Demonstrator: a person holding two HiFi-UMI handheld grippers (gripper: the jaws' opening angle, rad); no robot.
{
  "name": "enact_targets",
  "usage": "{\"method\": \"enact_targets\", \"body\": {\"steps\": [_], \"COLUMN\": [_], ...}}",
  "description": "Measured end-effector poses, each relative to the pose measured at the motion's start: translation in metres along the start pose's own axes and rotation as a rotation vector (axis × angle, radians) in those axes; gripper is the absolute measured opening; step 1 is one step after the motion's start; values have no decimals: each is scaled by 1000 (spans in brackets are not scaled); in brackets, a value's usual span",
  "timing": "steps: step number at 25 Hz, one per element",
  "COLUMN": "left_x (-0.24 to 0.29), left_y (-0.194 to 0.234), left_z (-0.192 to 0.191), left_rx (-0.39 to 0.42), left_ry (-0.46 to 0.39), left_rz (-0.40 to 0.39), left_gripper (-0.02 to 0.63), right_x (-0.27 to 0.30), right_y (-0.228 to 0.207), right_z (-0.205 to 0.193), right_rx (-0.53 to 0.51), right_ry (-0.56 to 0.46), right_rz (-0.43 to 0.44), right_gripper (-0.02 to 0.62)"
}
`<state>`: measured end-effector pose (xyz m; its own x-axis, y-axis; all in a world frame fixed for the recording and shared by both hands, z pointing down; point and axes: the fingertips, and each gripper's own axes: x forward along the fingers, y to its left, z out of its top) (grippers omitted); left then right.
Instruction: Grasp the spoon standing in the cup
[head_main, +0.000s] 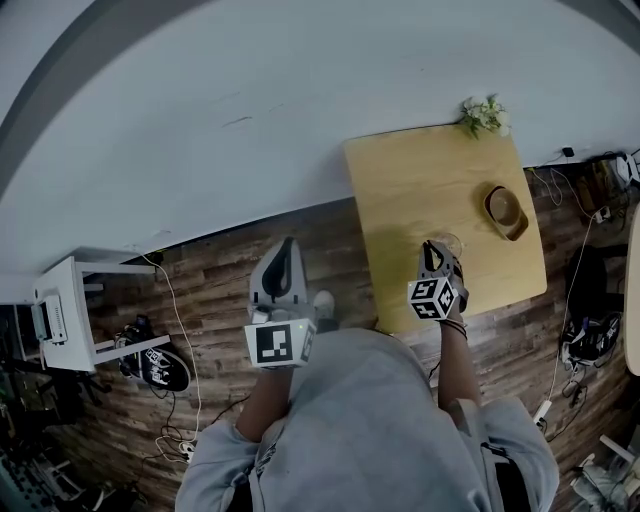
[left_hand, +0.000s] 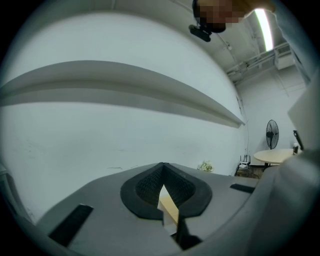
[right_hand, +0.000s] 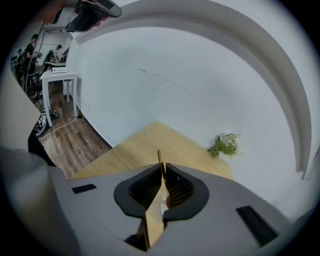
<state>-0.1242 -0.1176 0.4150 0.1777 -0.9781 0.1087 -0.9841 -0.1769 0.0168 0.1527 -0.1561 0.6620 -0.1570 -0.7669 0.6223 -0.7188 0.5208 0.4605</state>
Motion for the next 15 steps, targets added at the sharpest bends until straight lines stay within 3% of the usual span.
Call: {"method": "enact_targets", "body": {"steps": [10, 15], "left_x": [5, 10], "left_y": [-2, -11], "left_z": [3, 2], "left_rx": [-1, -2], "left_ry": [-18, -19], "left_rz": [-41, -87], "left_gripper": [0, 0], "right_x": [-17, -40], "right_y": [-23, -41], "right_z": [13, 21], "right_rx": [39, 111], "right_ry": [-25, -69], "right_rz": [-88, -144], "right_gripper": [2, 0]}}
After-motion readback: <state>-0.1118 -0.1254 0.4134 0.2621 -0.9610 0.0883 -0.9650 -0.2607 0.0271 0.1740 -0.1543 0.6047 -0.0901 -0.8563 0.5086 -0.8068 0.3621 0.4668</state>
